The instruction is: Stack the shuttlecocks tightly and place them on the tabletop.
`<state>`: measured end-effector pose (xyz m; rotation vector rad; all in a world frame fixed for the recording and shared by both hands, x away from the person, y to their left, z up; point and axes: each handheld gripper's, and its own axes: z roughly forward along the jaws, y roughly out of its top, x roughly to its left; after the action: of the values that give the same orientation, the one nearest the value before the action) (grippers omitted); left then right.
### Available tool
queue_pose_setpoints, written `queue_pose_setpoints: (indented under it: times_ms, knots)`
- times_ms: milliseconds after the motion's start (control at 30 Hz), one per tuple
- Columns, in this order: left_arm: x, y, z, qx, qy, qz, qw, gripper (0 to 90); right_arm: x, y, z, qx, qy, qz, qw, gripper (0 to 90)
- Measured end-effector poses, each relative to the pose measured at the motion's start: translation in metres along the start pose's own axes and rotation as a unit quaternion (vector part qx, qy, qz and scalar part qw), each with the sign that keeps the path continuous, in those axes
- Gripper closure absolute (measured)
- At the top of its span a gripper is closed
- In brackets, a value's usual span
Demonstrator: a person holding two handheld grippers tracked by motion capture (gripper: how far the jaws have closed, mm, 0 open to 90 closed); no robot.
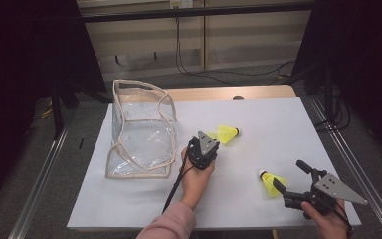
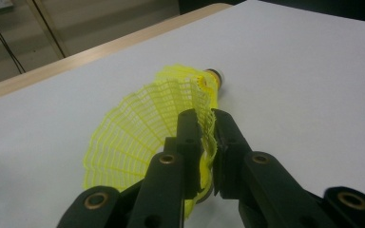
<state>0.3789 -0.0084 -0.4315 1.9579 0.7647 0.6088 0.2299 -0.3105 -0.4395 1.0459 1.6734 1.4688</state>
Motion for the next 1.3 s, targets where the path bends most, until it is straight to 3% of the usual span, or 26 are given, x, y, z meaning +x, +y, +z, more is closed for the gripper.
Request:
queue_pose_setpoints:
  times_ms: [367,500,667,900,1067,1300]
  knots:
    - [0.008,-0.001,0.000,0.031,0.025,0.015,0.9991,84.4,0.000,0.000,0.000,0.001,0.002,-0.002,1.0000,2.7]
    - [0.008,-0.001,0.002,0.026,0.029,0.012,0.9992,84.8,0.000,0.000,0.000,0.001,0.002,-0.004,1.0000,2.7]
    - [0.007,0.000,0.005,0.027,0.019,0.014,0.9993,84.9,0.000,0.000,0.000,0.001,0.001,-0.003,1.0000,2.7]
    - [0.005,0.000,0.009,0.015,0.011,0.009,0.9998,78.9,-0.001,0.000,-0.001,0.002,0.001,-0.001,1.0000,2.6]
    - [0.005,0.000,0.011,0.012,0.020,0.013,0.9997,78.2,0.000,0.000,-0.001,0.001,0.000,0.000,1.0000,2.6]
    - [0.002,0.004,0.014,0.005,0.012,0.008,0.9999,78.2,-0.001,0.000,-0.001,0.001,0.001,-0.002,1.0000,2.6]
